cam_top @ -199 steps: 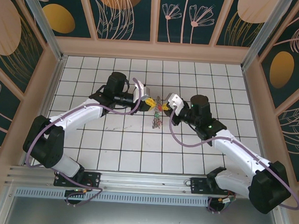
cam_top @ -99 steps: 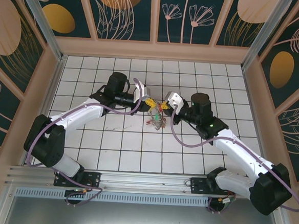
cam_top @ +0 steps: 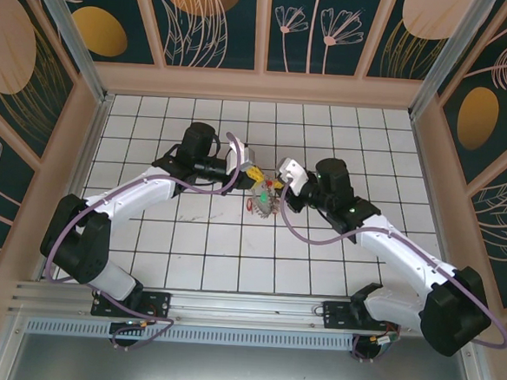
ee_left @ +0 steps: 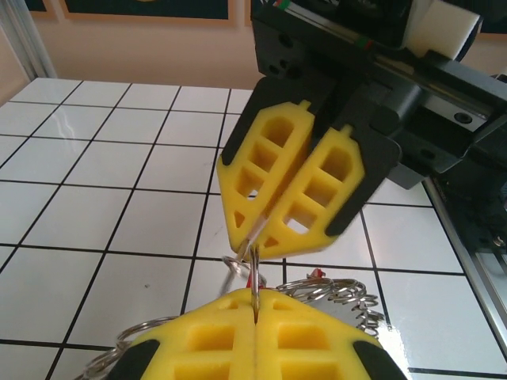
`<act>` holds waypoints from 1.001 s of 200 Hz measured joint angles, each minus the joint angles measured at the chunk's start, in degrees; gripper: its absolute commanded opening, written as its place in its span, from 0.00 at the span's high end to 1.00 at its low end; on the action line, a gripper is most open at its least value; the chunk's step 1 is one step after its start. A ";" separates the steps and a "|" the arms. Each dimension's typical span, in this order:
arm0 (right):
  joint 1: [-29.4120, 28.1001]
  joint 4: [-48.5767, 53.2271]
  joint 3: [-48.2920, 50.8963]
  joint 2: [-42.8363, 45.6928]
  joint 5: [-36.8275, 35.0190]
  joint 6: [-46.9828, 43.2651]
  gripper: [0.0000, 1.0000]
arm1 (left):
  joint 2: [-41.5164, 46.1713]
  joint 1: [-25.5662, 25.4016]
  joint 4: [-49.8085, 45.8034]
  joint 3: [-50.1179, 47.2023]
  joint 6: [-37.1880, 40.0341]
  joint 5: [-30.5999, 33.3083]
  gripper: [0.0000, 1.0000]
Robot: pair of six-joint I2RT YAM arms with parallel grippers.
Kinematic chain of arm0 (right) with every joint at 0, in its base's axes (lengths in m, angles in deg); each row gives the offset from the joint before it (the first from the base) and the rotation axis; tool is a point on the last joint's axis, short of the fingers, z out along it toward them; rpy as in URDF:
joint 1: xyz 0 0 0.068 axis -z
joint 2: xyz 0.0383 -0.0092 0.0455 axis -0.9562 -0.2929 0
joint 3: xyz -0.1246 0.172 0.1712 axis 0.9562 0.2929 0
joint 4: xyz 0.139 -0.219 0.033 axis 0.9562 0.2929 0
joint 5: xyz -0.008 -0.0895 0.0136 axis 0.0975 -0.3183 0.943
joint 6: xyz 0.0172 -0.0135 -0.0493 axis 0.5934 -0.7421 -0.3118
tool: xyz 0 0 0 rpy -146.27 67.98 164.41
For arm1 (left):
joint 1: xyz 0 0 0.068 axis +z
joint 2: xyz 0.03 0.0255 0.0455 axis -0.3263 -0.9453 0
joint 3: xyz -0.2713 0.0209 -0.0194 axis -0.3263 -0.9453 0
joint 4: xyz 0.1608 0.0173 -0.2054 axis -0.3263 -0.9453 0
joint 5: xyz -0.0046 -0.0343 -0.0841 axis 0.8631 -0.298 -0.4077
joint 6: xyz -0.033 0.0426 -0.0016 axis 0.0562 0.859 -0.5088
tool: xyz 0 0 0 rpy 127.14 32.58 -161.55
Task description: Put the keys on the keyring
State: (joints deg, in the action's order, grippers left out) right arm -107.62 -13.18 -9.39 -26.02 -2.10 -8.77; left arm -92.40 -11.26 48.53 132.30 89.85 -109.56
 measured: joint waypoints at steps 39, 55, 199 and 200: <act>0.00 -0.17 0.00 1.64 -0.04 0.02 0.80 | 0.00 0.00 -0.24 0.13 0.22 0.13 1.00; 0.00 -0.44 0.00 3.37 0.83 -0.09 0.79 | 0.00 0.00 -0.70 0.42 0.66 0.17 1.00; -0.02 0.74 -5.35 -1.31 6.91 -2.91 0.77 | -0.61 -0.24 -5.31 1.86 4.11 2.05 1.00; -0.02 0.72 -5.35 -1.31 6.88 -2.89 0.77 | -0.66 -0.24 -5.38 1.90 4.15 2.12 1.00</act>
State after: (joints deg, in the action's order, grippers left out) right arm -107.65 -12.46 -14.74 -27.33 4.79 -11.65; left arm -93.05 -11.50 43.16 134.20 94.01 -107.44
